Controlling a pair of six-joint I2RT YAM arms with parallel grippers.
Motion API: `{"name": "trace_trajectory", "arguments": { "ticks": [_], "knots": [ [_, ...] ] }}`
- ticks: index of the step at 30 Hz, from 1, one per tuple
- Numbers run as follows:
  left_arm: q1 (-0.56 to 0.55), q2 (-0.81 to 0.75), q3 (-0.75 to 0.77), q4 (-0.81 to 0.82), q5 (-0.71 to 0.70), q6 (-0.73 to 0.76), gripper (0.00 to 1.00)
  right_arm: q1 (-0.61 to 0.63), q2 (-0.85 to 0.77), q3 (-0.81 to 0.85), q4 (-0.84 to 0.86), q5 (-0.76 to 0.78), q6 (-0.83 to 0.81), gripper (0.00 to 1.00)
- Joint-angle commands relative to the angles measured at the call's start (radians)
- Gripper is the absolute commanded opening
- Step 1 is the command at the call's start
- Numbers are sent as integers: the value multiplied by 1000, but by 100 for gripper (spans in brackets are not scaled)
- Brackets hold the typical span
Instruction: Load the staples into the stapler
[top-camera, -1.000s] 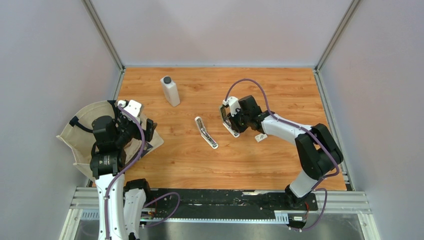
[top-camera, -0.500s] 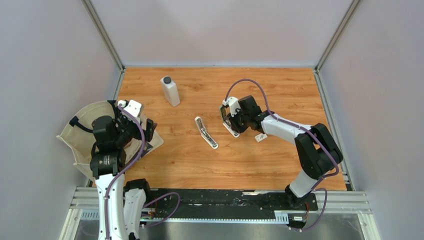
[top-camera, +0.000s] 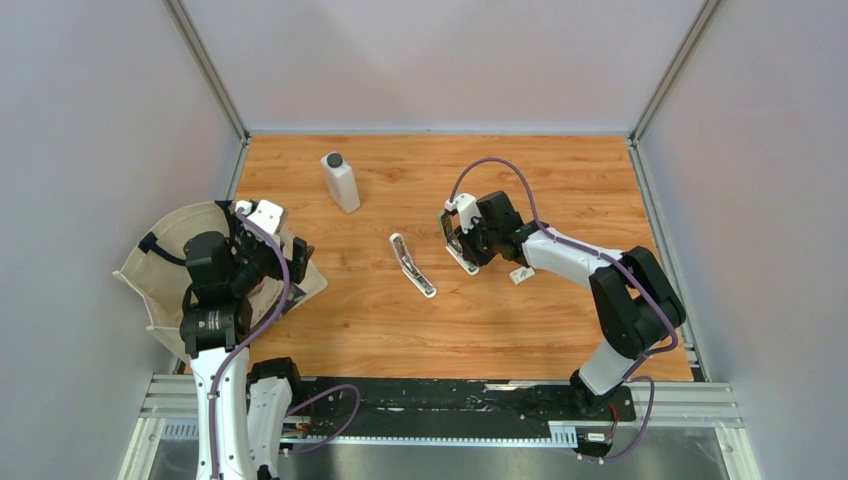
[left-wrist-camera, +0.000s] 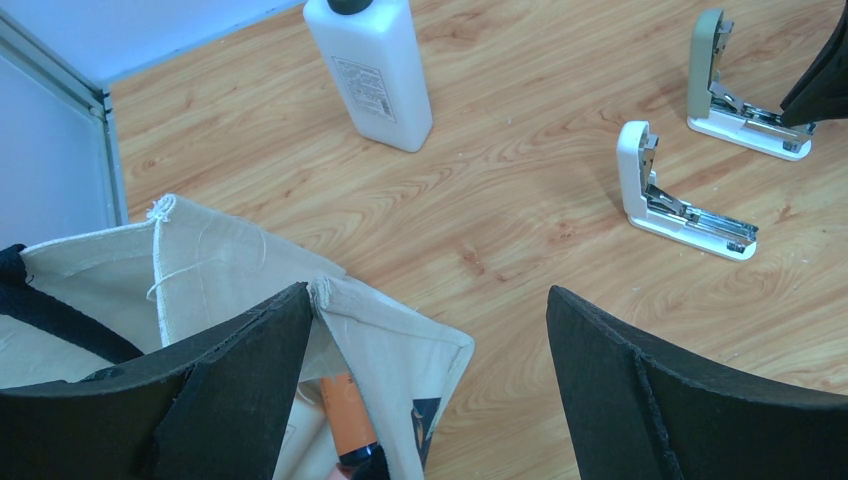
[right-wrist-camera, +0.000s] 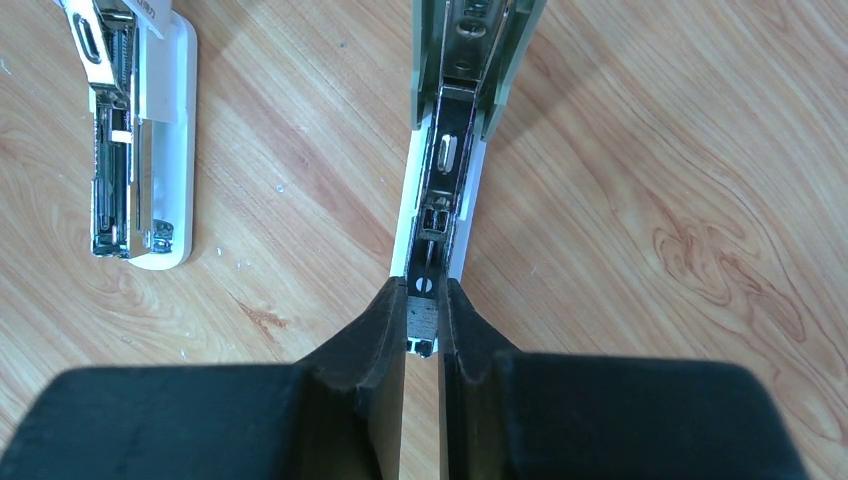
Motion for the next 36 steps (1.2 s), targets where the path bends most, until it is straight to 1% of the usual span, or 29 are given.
{"name": "trace_trajectory", "arguments": {
  "ticks": [1, 8, 36],
  "knots": [
    [9, 8, -22, -60, 8, -3, 94, -1, -34, 7, 48, 1, -9, 12],
    [9, 6, -23, -62, 8, -2, 94, -1, -40, 0, 61, -4, -8, 12],
    [7, 6, -24, -62, 7, -2, 95, 2, 7, 39, 9, -19, -4, 12]
  ]
}}
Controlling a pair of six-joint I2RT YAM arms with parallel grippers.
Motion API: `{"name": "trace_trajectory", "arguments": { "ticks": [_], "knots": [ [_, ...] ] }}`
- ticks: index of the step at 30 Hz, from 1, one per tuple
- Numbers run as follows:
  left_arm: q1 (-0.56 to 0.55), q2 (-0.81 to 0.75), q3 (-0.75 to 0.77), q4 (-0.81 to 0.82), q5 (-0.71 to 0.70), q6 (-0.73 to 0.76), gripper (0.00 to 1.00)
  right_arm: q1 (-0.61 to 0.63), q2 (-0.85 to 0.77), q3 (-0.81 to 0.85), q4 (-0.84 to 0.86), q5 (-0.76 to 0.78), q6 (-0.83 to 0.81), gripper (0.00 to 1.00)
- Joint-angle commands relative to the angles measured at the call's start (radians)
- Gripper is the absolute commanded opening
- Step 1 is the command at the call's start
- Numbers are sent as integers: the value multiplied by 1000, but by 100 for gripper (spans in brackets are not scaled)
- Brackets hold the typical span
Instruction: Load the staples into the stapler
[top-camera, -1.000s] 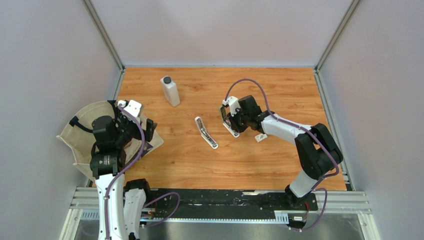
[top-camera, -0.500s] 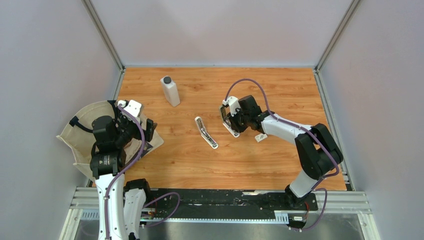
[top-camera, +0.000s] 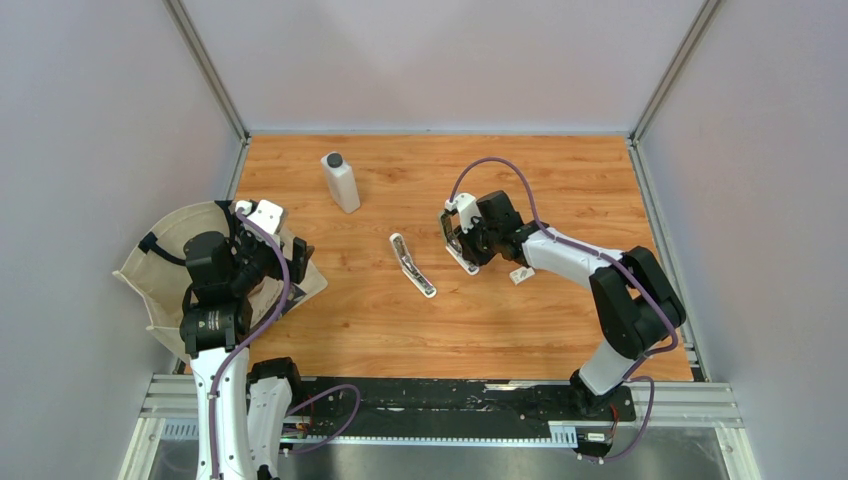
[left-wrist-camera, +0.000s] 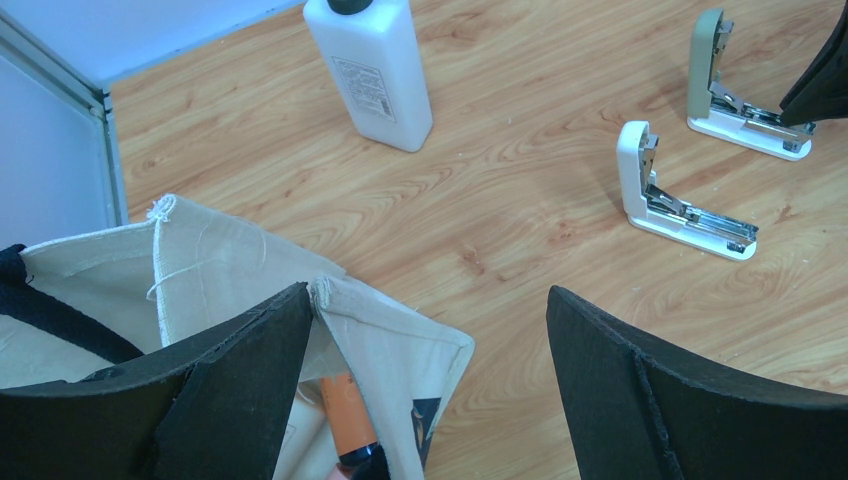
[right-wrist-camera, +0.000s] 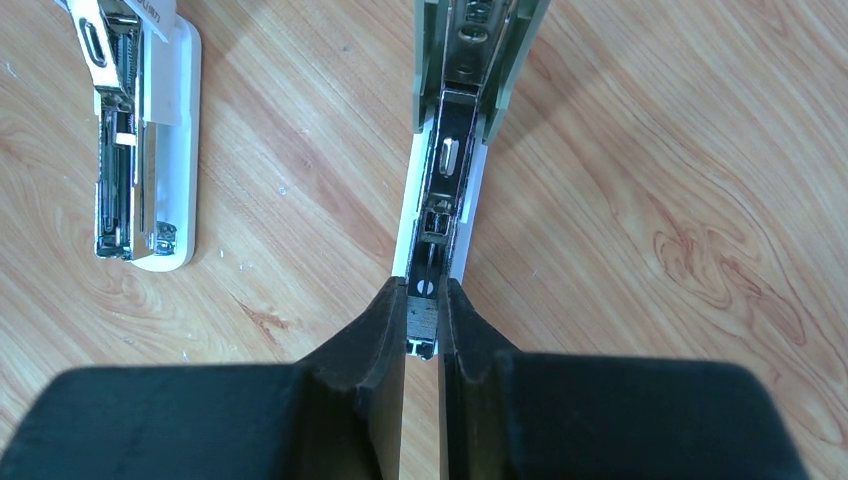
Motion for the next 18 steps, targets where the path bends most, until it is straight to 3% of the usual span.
{"name": "trace_trajectory", "arguments": {
  "ticks": [1, 18],
  "knots": [
    [9, 6, -24, -62, 8, -2, 95, 0, 8, 41, 0, -19, -6, 12],
    [9, 5, -24, -62, 7, -2, 95, 8, 22, 51, -11, 5, -4, 12]
  ]
}}
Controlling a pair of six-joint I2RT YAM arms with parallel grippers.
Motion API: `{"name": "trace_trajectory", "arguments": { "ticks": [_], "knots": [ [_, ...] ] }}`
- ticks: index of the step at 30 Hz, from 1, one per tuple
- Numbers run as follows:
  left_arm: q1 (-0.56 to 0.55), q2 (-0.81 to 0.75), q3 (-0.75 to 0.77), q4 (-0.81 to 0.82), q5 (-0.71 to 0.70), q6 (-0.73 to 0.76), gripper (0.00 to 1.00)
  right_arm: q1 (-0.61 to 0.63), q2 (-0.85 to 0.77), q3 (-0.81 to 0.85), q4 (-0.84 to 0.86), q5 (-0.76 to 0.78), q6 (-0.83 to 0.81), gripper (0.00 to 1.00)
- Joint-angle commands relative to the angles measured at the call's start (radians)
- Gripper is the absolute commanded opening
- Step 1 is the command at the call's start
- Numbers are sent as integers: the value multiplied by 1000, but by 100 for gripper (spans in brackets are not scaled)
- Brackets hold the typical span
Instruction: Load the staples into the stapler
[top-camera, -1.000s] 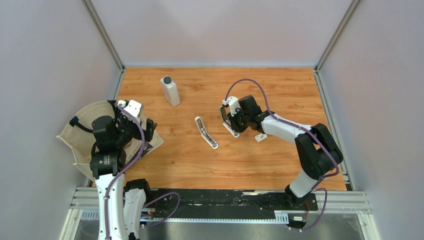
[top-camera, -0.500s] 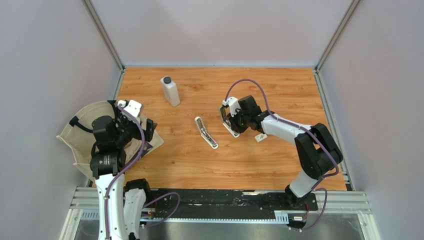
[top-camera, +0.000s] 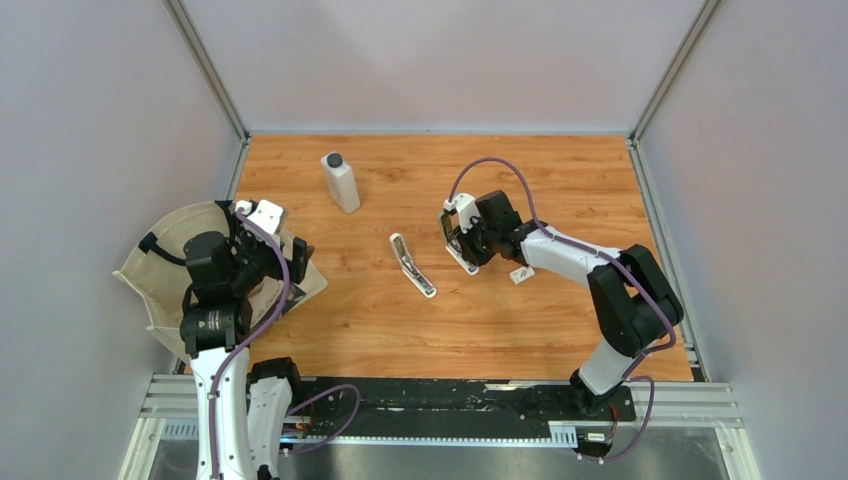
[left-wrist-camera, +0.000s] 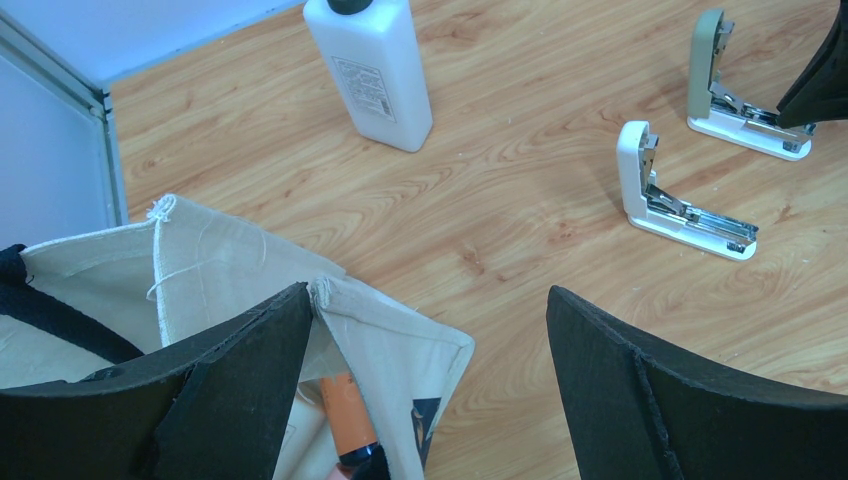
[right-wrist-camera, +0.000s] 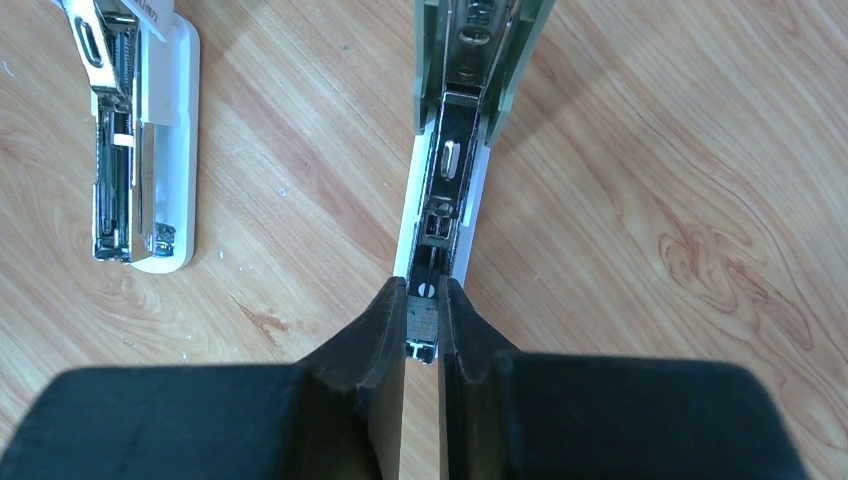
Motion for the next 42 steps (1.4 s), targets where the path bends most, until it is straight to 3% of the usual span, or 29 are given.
{"name": "trace_trajectory", "arguments": {
  "ticks": [1, 23, 42],
  "knots": [
    [7, 5, -24, -62, 8, -2, 95, 8, 13, 45, -2, 16, -4, 12],
    [9, 6, -24, -62, 8, -2, 95, 14, 22, 55, -13, 34, -4, 13],
    [9, 13, -24, -59, 7, -2, 95, 14, 17, 57, -16, 28, -12, 32]
  ]
}}
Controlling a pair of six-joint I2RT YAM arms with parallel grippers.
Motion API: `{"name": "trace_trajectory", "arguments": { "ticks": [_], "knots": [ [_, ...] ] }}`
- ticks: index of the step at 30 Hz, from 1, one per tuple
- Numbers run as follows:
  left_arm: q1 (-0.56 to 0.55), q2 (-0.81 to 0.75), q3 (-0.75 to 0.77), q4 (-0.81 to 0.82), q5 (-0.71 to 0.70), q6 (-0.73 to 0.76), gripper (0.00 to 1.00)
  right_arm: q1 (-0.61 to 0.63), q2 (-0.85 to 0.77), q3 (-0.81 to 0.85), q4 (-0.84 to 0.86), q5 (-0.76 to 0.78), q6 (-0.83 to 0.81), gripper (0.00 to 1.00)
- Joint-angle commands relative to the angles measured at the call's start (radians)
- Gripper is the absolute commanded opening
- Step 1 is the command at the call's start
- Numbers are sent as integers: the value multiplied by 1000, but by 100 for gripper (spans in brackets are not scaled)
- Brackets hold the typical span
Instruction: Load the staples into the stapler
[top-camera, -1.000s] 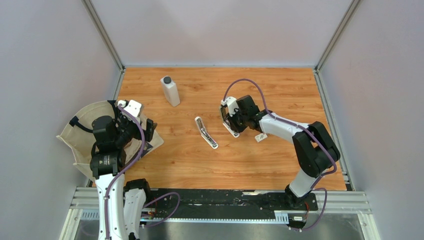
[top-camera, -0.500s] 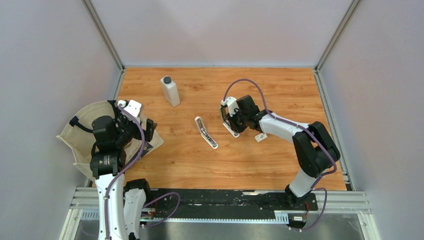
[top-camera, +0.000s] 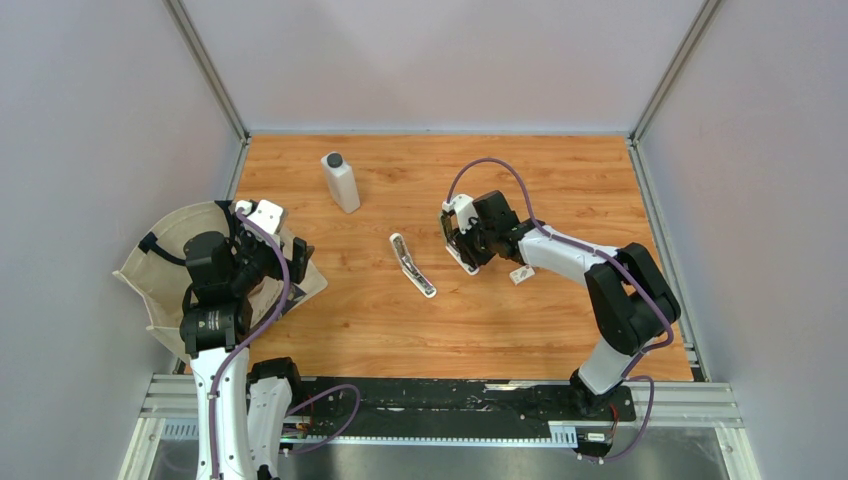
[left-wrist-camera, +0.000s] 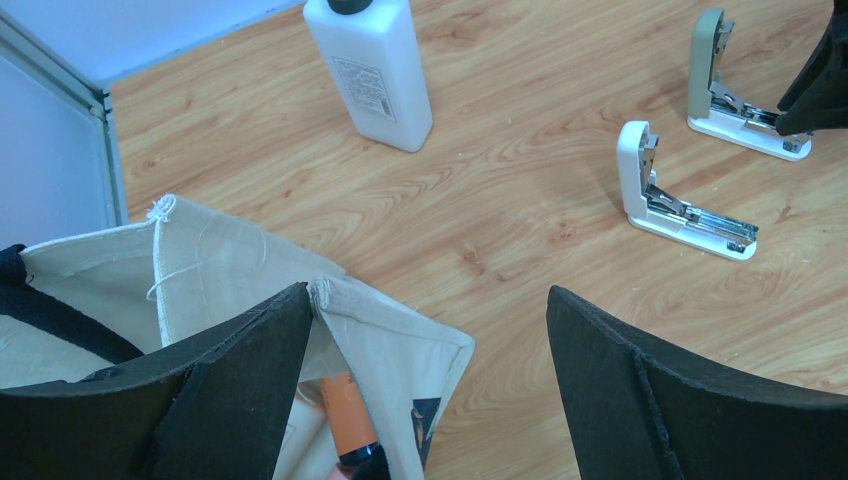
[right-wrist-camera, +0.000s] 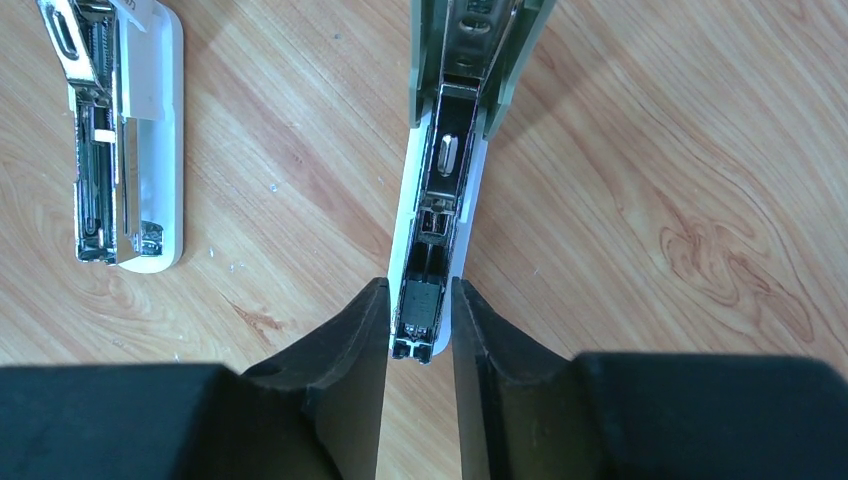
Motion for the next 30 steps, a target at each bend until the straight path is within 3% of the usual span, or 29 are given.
{"name": "trace_trajectory", "arguments": {
  "ticks": [1, 8, 17, 25, 30],
  "knots": [
    [9, 14, -24, -59, 7, -2, 95, 5, -8, 40, 10, 4, -13, 33],
    [9, 19, -22, -60, 8, -4, 95, -18, -135, 60, -45, 7, -45, 35],
    [7, 6, -22, -59, 12, -5, 95, -251, -278, 18, -192, 10, -116, 38],
    [9, -13, -20, -62, 30, -14, 95, -484, -237, 5, -290, -19, -177, 31],
    [9, -23, -25, -56, 31, -11, 95, -512, -203, -9, -326, -62, -213, 30]
  ]
}}
